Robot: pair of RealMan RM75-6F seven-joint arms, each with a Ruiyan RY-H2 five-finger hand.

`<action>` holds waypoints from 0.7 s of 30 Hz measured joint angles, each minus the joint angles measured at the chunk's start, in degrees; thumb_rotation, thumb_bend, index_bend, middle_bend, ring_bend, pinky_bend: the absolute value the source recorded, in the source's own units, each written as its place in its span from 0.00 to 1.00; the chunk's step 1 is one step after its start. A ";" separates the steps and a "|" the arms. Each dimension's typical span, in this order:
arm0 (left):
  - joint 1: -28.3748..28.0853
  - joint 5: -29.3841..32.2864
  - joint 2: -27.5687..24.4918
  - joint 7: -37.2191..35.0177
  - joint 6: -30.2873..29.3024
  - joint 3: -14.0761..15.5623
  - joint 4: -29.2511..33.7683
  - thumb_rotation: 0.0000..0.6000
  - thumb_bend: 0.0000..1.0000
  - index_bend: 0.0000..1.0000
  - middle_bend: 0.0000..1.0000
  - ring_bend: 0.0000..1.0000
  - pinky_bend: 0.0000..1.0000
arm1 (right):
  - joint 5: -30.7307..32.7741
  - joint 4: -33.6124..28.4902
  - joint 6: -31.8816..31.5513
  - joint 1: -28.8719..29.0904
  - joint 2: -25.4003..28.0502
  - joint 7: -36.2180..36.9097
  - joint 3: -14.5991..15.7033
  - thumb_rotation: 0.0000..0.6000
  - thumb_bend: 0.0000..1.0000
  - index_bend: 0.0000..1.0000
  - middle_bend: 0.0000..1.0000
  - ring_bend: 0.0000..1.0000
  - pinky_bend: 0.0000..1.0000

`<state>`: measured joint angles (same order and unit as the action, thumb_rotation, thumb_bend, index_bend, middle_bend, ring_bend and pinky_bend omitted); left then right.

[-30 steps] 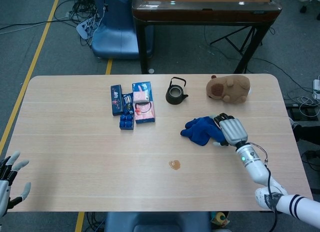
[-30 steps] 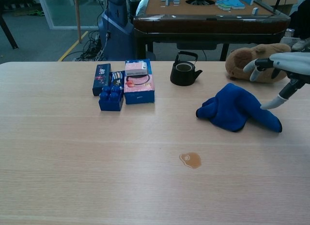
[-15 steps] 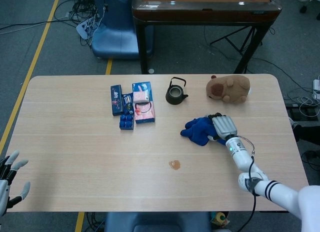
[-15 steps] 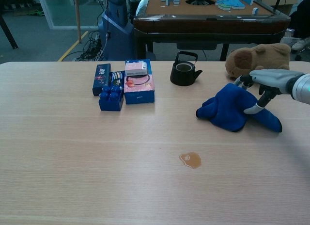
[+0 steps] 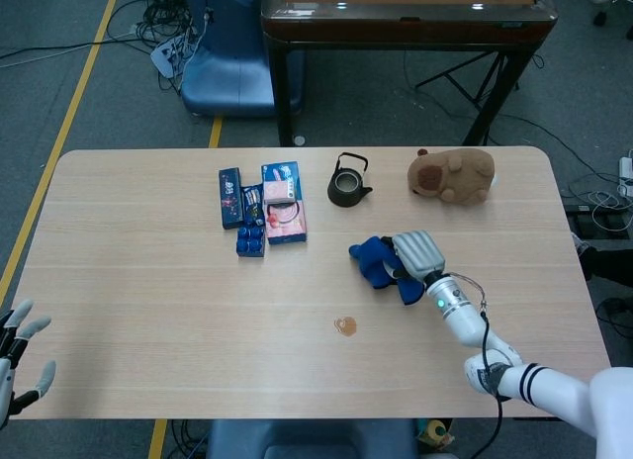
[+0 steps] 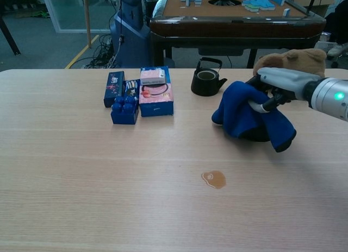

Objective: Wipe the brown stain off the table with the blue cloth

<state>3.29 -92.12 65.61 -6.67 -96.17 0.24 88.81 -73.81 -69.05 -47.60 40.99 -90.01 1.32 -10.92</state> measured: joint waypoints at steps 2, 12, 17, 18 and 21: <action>0.02 -0.08 0.04 -0.09 -0.03 0.03 -0.08 1.00 0.36 0.21 0.05 0.04 0.05 | -2.27 -3.23 -1.91 -0.27 1.42 1.22 0.13 1.00 0.72 0.70 0.62 0.60 0.84; 0.51 -0.03 0.00 -0.94 -0.58 0.10 -0.60 1.00 0.36 0.21 0.05 0.04 0.05 | -12.67 -16.92 -7.42 -0.61 5.69 4.61 3.68 1.00 0.72 0.70 0.62 0.60 0.84; 0.81 0.18 -0.17 -1.44 -0.87 0.04 -0.82 1.00 0.36 0.21 0.05 0.04 0.05 | -13.65 -17.80 -7.02 -0.75 5.25 3.24 6.22 1.00 0.72 0.70 0.62 0.60 0.84; 0.82 0.19 -0.17 -1.49 -0.83 0.05 -0.86 1.00 0.36 0.21 0.05 0.04 0.05 | -13.62 -17.61 -6.36 -0.75 4.98 2.59 6.87 1.00 0.72 0.70 0.62 0.60 0.84; 0.81 0.22 -0.13 -1.56 -0.63 0.09 -0.99 1.00 0.36 0.21 0.05 0.04 0.05 | -13.55 -16.03 -4.97 -0.69 3.85 0.62 8.24 1.00 0.72 0.70 0.62 0.60 0.84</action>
<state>4.10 -91.91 65.49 -8.23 -96.80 0.34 87.82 -87.35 -85.08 -52.58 40.29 -86.17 1.95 -2.68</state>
